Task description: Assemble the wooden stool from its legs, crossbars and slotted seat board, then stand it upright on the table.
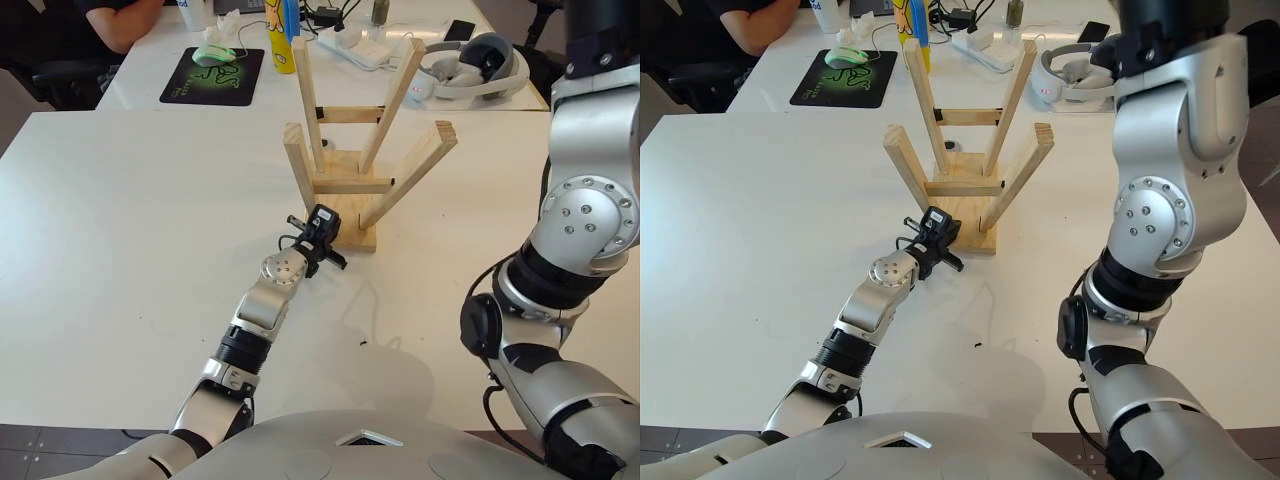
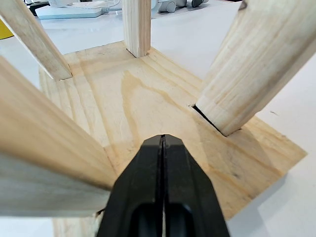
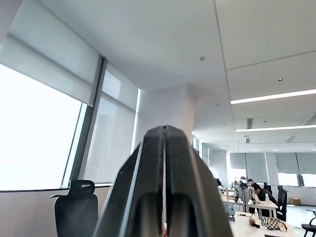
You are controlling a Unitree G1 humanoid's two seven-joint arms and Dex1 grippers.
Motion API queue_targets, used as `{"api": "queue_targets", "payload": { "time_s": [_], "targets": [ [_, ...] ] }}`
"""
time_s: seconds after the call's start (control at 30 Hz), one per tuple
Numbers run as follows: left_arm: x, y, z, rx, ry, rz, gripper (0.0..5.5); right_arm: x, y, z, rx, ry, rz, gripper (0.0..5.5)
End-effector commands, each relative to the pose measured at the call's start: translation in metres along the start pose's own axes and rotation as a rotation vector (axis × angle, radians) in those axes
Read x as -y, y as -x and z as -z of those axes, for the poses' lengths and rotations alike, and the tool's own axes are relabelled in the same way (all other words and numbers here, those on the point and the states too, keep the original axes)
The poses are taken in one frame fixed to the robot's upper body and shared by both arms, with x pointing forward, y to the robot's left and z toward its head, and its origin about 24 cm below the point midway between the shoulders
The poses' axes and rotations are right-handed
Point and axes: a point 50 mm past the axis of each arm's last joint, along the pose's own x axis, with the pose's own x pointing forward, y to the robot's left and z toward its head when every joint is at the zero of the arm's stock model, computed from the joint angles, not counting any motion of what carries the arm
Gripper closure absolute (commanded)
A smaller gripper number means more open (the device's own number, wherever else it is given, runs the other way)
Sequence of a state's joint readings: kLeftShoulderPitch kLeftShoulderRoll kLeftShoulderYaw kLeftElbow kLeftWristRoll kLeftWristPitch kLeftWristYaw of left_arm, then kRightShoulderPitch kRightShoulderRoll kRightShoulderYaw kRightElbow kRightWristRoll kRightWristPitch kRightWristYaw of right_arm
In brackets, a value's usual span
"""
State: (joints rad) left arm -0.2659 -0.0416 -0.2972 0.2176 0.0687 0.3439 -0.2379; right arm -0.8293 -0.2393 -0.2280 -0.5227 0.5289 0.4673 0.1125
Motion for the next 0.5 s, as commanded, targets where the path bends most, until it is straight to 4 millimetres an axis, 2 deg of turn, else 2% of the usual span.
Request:
{"api": "queue_targets", "payload": {
  "time_s": [0.03,0.07,0.13,0.17,0.2,0.23,0.27,0.37,0.4,0.43,0.47,0.5],
  "targets": [
    [-0.004,0.008,0.034,-0.155,0.037,-0.032,5.49,0.001,0.000,-0.006,0.031,0.064,0.033,5.50],
    [-0.004,0.008,0.034,-0.155,0.038,-0.033,5.49,0.002,0.001,-0.005,0.031,0.075,0.039,5.50],
    [-0.003,0.007,0.034,-0.157,0.040,-0.024,5.49,0.003,0.025,0.039,-0.242,0.066,0.078,5.50],
    [-0.001,0.008,0.033,-0.156,0.042,-0.018,5.49,-0.003,0.074,0.097,-0.658,-0.032,0.077,5.50],
    [-0.001,0.008,0.033,-0.156,0.044,-0.014,5.49,-0.012,0.119,0.128,-0.948,-0.116,0.071,5.50],
    [0.001,0.009,0.032,-0.153,0.048,-0.009,5.49,-0.033,0.167,0.144,-1.225,-0.229,-0.013,5.50],
    [0.002,0.009,0.031,-0.152,0.050,-0.006,5.49,-0.049,0.197,0.147,-1.392,-0.309,-0.076,5.50],
    [0.003,0.008,0.030,-0.156,0.051,0.017,5.49,-0.035,0.149,0.136,-1.133,-0.233,0.040,5.50],
    [0.003,0.007,0.030,-0.158,0.052,0.020,5.49,-0.019,0.109,0.117,-0.870,-0.159,0.106,5.50],
    [0.003,0.007,0.030,-0.160,0.053,0.021,5.49,-0.010,0.086,0.101,-0.701,-0.118,0.138,5.50],
    [0.003,0.007,0.029,-0.162,0.053,0.022,5.49,-0.005,0.073,0.089,-0.590,-0.093,0.159,5.50],
    [0.002,0.006,0.030,-0.164,0.055,0.023,5.49,0.003,0.051,0.063,-0.412,-0.011,0.170,5.50]
  ]
}}
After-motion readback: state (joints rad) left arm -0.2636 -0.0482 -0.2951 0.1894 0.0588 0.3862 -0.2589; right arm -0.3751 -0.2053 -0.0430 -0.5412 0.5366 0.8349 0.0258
